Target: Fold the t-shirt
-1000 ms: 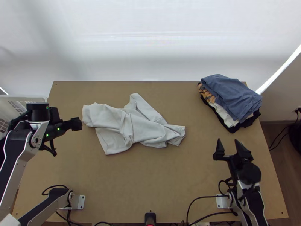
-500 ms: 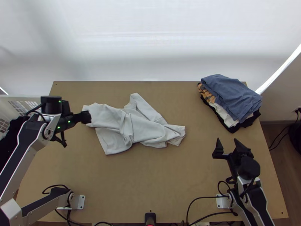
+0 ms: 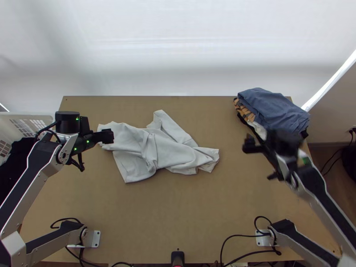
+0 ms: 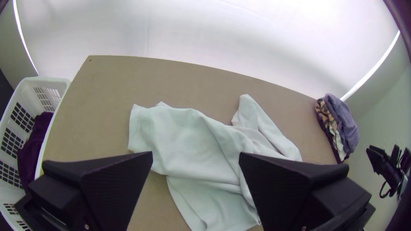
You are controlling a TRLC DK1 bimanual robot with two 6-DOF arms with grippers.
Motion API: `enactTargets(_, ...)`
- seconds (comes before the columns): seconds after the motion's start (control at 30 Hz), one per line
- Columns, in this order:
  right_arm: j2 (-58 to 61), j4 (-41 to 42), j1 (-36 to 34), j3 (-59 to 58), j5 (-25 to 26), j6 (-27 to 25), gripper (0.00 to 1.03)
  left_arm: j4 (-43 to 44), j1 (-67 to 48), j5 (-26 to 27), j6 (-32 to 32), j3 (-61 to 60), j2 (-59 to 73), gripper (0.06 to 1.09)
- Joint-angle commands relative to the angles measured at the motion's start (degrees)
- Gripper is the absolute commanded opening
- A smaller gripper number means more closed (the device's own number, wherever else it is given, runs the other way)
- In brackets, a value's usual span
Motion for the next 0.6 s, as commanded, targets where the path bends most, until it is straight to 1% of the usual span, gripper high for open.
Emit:
enactTargets(0.0, 9.78, -3.43, 2.69, 8.37, 0.03, 4.39, 0.98, 0.78, 0.78, 0.30, -1.18, 0.35, 0.53, 1.04)
enactTargets(0.1, 16.99, -4.57, 5.85, 14.26, -0.49, 8.17, 0.98, 0.87, 1.66, 0.30, -1.09, 0.44, 0.53, 1.04)
enactTargets(0.13, 19.45, -6.07, 6.90, 16.72, -0.49, 8.61, 0.98, 0.87, 1.83, 0.30, -1.09, 0.44, 0.53, 1.04)
enactTargets(0.2, 23.58, -6.51, 8.93, 19.89, -0.58, 9.31, 0.98, 0.87, 2.45, 0.30, -0.82, 0.44, 0.62, 1.04)
enactTargets(0.27, 28.59, -7.30, 10.33, 23.93, -0.93, 11.07, 0.98, 0.87, 3.06, 0.30, -0.74, 0.62, 0.53, 1.04)
enactTargets(0.3, 31.40, -8.09, 11.12, 25.95, -2.16, 11.07, 0.98, 0.87, 3.24, 0.30, -0.65, 0.70, 0.53, 1.04)
enactTargets(0.33, 33.51, -8.18, 11.12, 27.36, -4.54, 11.07, 0.98, 0.87, 3.42, 0.30, -0.56, 0.70, 0.53, 1.04)
enactTargets(0.4, 37.47, -8.18, 10.86, 30.08, -12.01, 11.24, 0.98, 0.78, 3.50, 0.30, -0.47, 0.88, 0.53, 1.04)
enactTargets(0.43, 39.49, -8.26, 10.42, 31.57, -14.64, 11.86, 0.98, 0.78, 3.50, 0.22, -0.47, 0.97, 0.53, 1.04)
enactTargets(0.5, 43.36, -9.41, 10.07, 34.65, -18.25, 13.62, 0.98, 0.69, 3.85, 0.22, -0.38, 1.14, 0.44, 1.04)
enactTargets(0.57, 46.70, -10.99, 9.54, 37.38, -20.80, 15.11, 0.98, 0.43, 4.12, 0.22, -0.38, 1.58, 0.53, 1.04)
